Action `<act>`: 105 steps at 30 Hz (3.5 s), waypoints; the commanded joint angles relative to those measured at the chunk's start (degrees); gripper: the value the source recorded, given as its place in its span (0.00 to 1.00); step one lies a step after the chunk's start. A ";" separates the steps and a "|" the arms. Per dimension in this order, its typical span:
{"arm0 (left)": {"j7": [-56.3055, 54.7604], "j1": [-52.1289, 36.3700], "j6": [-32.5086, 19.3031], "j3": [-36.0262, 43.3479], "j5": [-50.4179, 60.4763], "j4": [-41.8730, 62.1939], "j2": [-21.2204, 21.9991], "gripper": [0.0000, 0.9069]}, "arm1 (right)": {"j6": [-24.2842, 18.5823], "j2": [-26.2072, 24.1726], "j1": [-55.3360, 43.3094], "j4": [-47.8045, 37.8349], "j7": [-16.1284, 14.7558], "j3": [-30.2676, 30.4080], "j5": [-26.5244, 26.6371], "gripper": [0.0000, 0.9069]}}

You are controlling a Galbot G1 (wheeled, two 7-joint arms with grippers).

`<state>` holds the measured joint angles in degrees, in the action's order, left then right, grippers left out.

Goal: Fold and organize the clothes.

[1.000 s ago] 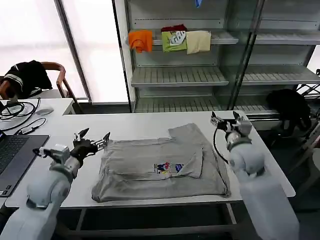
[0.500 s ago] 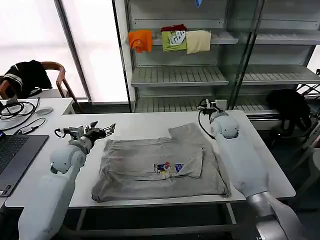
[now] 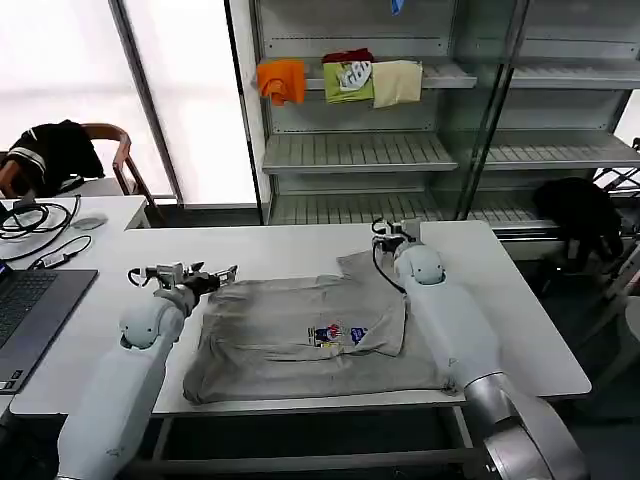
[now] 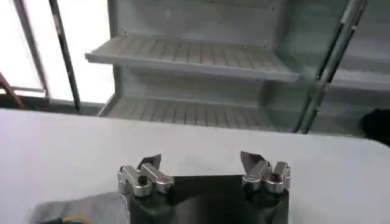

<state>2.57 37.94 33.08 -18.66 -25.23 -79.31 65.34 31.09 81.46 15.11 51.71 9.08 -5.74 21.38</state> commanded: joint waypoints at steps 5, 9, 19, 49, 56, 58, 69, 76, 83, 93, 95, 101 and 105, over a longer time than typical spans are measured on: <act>-0.01 1.28 0.03 0.43 0.96 0.82 0.39 1.00 | -0.13 1.09 0.56 -2.17 -0.68 0.19 -0.63 1.00; -0.05 1.64 0.05 0.38 1.02 0.57 0.31 1.00 | -0.11 0.98 0.96 -2.07 -0.71 0.11 -0.68 1.00; -0.08 2.89 0.03 -0.03 1.43 0.38 0.32 1.00 | -0.03 1.07 1.66 -1.54 -0.64 0.13 -0.74 1.00; -0.28 4.85 -0.06 0.12 2.22 -0.90 1.01 0.01 | 1.05 -0.45 5.98 3.73 0.69 -1.07 0.59 0.00; -1.03 5.28 -0.45 -0.80 2.14 -2.90 1.12 0.01 | 1.72 -2.09 8.10 10.34 0.61 -2.20 2.37 0.00; -1.05 5.66 -0.64 -1.34 2.13 -4.47 0.97 0.01 | 1.83 -2.68 8.90 13.51 0.62 -2.79 2.79 0.00; -1.47 7.68 -2.31 -2.92 1.71 -13.88 0.28 0.01 | 2.00 -5.47 15.22 31.42 0.58 -5.97 5.00 0.00; -1.40 10.96 -2.50 -3.71 1.64 -17.38 -0.29 0.01 | 2.04 -7.59 19.04 39.73 1.09 -7.24 6.46 0.00; -1.07 16.53 -2.57 -5.23 1.80 -23.01 -1.63 0.01 | 2.05 -9.27 25.05 47.87 2.02 -8.37 7.43 0.00; 0.16 25.75 -3.33 -7.86 3.10 -29.12 -2.58 0.01 | 2.00 -10.23 33.92 55.21 3.33 -10.22 7.31 0.00; 0.24 27.06 -3.85 -8.32 3.50 -29.48 -2.41 0.01 | 1.99 -10.36 36.89 56.84 3.70 -11.03 7.28 0.00; 0.43 30.54 -4.07 -8.34 4.72 -31.16 -2.19 0.01 | 1.69 -10.78 43.23 59.44 4.47 -12.74 6.99 0.00; 0.46 32.19 -4.05 -8.28 5.47 -31.72 -1.33 0.01 | 1.60 -10.79 46.91 60.11 5.00 -13.87 6.80 0.00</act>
<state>2.89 63.47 29.32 -26.40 -21.09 -107.71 63.46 32.77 70.97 52.18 106.89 13.52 -17.81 28.19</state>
